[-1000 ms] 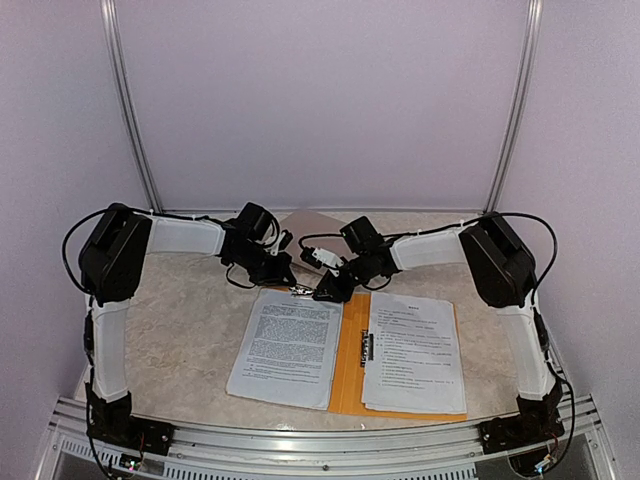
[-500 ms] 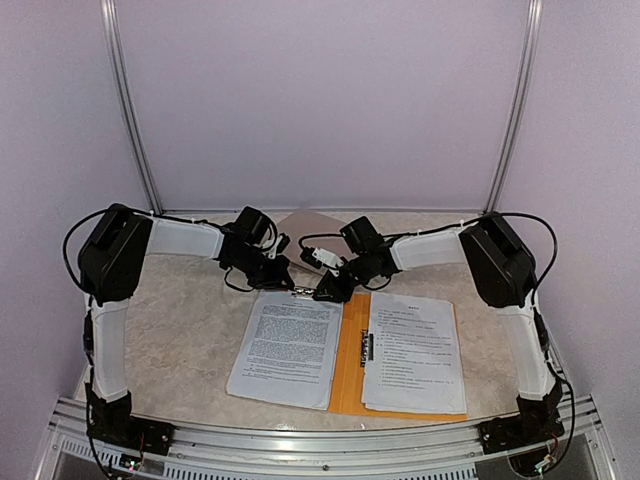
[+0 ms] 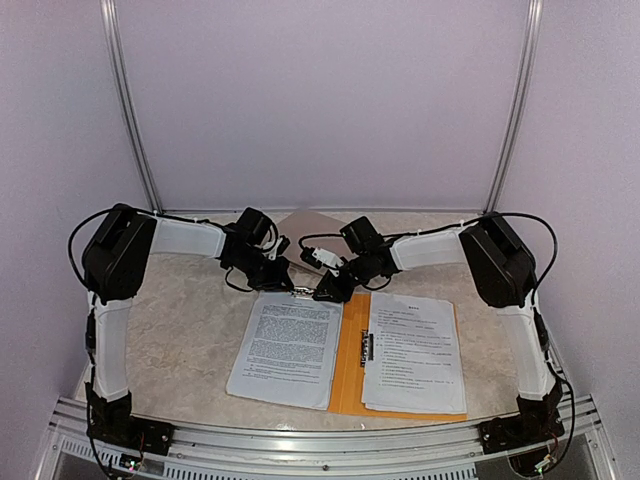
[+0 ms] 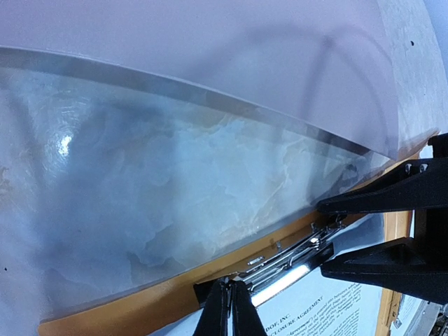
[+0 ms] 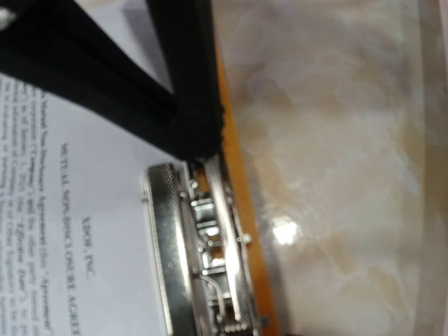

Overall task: Put the files into the folder
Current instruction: Clamp the file onto the spring clip on the folder.

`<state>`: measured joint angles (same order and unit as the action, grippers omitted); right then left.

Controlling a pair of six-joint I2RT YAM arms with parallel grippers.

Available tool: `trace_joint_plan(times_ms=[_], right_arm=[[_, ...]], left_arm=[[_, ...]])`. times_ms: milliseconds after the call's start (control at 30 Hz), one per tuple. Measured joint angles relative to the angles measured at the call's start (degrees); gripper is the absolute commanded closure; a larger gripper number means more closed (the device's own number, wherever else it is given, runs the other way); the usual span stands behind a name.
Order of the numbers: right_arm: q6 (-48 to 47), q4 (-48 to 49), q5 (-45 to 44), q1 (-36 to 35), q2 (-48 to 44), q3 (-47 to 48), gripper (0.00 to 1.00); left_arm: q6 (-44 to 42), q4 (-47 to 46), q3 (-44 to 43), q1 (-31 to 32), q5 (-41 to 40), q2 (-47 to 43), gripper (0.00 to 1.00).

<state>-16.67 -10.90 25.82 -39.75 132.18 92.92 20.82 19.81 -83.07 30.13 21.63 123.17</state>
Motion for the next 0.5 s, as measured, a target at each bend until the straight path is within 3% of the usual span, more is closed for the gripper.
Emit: trace_joint_plan(times_ms=[500], right_arm=[[-1.33,0.04,-0.31,-0.07,-0.09,-0.20,1.00]], left_arm=[[1.01,3.93,-3.41,-0.59,1.51,1.75,1.00]])
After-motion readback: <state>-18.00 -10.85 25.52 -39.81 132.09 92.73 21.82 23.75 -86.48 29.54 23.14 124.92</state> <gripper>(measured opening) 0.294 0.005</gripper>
